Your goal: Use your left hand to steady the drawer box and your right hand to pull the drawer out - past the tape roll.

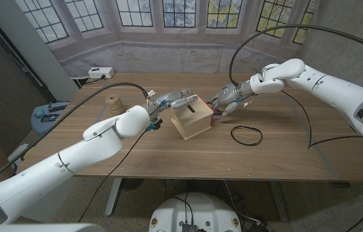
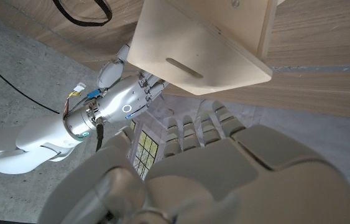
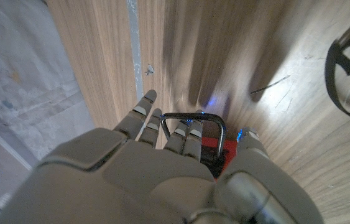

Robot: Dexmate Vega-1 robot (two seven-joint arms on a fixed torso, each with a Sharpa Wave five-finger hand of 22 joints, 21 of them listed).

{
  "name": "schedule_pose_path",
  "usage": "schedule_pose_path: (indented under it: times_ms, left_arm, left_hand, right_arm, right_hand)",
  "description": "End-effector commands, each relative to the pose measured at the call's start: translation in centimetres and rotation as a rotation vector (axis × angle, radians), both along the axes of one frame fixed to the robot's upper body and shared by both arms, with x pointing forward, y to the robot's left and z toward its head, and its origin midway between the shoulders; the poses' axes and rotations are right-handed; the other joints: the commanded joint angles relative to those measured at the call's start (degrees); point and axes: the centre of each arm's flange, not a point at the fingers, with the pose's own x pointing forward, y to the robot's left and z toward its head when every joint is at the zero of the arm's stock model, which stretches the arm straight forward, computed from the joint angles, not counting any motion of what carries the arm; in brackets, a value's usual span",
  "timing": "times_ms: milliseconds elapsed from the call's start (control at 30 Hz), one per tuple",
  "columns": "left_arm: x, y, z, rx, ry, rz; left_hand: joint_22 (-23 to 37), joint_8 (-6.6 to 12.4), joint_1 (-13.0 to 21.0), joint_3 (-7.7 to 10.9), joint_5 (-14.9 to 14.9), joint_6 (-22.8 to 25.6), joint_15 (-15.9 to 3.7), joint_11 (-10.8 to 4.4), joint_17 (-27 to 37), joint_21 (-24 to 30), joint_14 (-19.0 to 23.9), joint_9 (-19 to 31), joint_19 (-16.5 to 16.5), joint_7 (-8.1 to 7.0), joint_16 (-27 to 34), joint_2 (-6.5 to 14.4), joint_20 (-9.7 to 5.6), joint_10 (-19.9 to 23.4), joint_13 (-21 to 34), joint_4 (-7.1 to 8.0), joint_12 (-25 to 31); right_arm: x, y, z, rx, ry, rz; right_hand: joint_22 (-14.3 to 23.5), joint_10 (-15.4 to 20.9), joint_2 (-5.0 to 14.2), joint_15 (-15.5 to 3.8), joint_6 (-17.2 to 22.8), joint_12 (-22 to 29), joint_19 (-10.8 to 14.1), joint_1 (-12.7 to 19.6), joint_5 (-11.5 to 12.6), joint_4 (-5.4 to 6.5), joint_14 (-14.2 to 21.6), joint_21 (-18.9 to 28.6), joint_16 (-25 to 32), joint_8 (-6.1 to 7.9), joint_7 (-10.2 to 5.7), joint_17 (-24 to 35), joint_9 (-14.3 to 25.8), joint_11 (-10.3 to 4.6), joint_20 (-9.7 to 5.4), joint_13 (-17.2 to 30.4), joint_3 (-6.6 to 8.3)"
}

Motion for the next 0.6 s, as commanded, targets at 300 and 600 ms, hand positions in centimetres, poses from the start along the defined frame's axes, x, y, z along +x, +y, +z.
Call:
schedule_pose_path:
  times_ms: [300, 600]
  left_arm:
    - [-1.1, -0.7, 0.6, 0.271, -0.086, 0.111]
    - [-1.6, -0.7, 0.9, 0.361, -0.124, 0.138]
  left_hand:
    - [0.2, -0.17, -1.0, 0.01, 0.0, 0.2, -0.28, -0.18, 0.3, -0.1, 0.1, 0.3, 0.1, -0.58, 0.0, -0.2, -0.39, -0.3, 0.1, 0.59, -0.2]
    - [0.2, -0.43, -1.5, -0.05, 0.1, 0.0, -0.39, -0.36, 0.4, -0.2, -0.2, 0.3, -0.1, -0.80, -0.2, -0.2, -0.59, -0.6, 0.1, 0.90, -0.4]
  right_arm:
    - [-0.1, -0.1, -0.2, 0.029, -0.008, -0.008]
    - [-0.2, -0.2, -0.2, 0.031, -0.016, -0.012]
  right_hand:
    - [0.3, 0.0, -0.02, -0.22, -0.1, -0.5, -0.2, -0.4, 0.4, -0.06, -0.2, 0.1, -0.3, -0.34, 0.68, 0.1, 0.0, 0.18, 0.09, 0.2, 0.13]
    - [0.3, -0.2, -0.02, -0.26, -0.3, -0.6, -0.4, -0.5, 0.5, -0.09, -0.2, 0.0, -0.4, -0.48, 0.74, 0.1, 0.0, 0.22, 0.11, 0.2, 0.17]
